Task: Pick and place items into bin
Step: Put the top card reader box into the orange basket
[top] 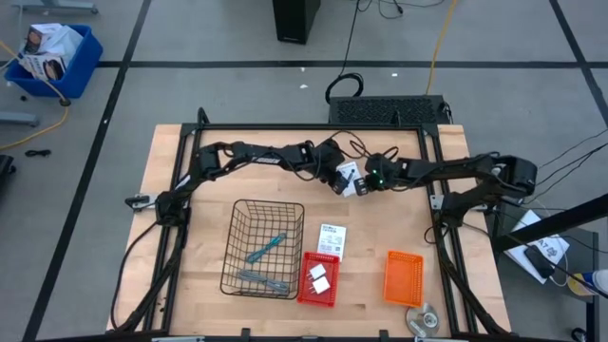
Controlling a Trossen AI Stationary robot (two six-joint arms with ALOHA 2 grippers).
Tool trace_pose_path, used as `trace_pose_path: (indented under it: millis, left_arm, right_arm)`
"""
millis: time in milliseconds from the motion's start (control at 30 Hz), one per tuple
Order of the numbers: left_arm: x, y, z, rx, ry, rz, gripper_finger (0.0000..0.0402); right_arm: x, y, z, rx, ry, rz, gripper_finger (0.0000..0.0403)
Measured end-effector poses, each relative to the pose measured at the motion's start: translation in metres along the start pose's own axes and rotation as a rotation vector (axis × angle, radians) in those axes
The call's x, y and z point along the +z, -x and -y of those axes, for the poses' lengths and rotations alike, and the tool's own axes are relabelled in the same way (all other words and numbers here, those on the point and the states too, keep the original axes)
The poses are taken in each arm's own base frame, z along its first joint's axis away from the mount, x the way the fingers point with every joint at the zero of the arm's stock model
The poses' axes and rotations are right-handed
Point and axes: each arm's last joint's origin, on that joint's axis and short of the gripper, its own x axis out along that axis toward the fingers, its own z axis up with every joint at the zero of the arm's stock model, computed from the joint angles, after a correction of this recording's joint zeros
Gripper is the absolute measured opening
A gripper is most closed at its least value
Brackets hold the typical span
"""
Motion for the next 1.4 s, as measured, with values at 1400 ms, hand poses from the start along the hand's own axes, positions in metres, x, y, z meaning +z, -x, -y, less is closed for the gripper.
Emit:
trace_pose_path:
  millis: [1400]
  left_arm:
    - [-0.014, 0.021, 0.03, 0.123, -0.068, -0.089, 0.0006]
  right_arm:
    - [0.012, 0.001, -0.037, 0.357, 0.122, 0.162, 0.0]
